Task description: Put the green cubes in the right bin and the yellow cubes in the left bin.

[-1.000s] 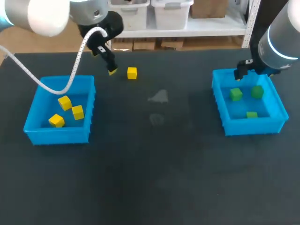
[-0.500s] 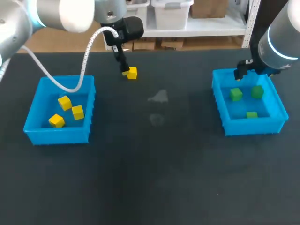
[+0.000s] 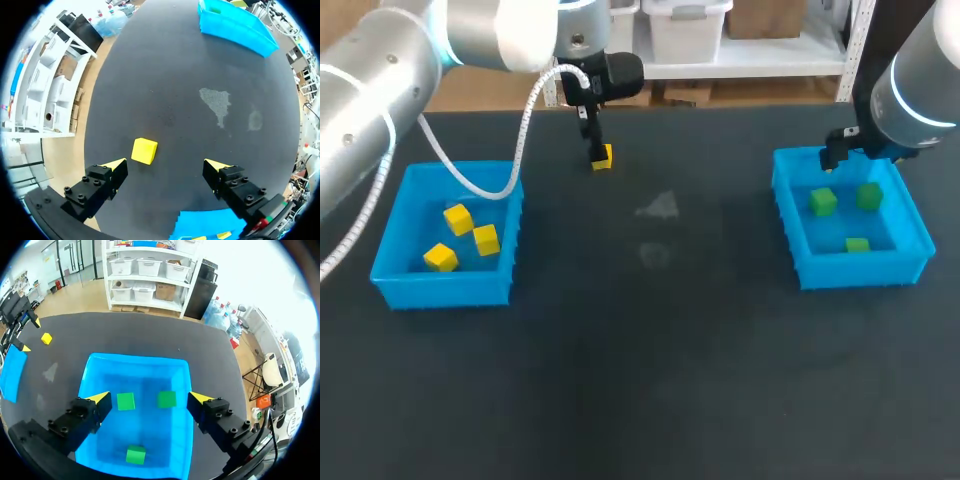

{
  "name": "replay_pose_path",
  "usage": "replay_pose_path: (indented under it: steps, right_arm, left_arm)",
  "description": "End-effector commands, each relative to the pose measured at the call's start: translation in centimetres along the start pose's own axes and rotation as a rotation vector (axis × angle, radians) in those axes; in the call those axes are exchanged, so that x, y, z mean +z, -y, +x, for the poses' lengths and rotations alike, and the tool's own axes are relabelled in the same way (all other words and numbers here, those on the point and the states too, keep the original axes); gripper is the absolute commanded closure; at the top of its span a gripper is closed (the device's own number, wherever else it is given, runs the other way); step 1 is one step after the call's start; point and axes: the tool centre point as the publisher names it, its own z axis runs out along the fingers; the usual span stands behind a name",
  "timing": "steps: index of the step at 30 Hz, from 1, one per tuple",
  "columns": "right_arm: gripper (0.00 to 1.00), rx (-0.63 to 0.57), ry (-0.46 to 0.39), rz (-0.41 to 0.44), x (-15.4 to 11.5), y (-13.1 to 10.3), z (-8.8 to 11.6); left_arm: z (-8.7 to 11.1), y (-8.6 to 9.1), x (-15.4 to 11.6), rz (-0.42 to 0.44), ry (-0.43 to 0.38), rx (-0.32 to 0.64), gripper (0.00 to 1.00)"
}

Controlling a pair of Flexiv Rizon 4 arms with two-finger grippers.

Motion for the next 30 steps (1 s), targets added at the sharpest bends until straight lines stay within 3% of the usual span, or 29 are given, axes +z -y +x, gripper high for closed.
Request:
replay_pose_path:
  steps: [1, 13, 30]
  right_arm:
    - [0.0, 0.001, 0.004, 0.002, 0.0, 0.0, 0.1]
    - [0.0, 0.001, 0.004, 0.002, 0.0, 0.0, 0.1]
    - [0.0, 0.001, 0.004, 0.002, 0.0, 0.0, 0.1]
  left_arm:
    - [-0.1, -1.0, 0.7, 0.039, -0.003, 0.026, 0.0]
    - [-0.2, -2.7, 2.0, 0.049, -0.009, 0.006, 0.0]
    - [-0.9, -3.5, 4.6, 0.07, -0.023, 0.02, 0.0]
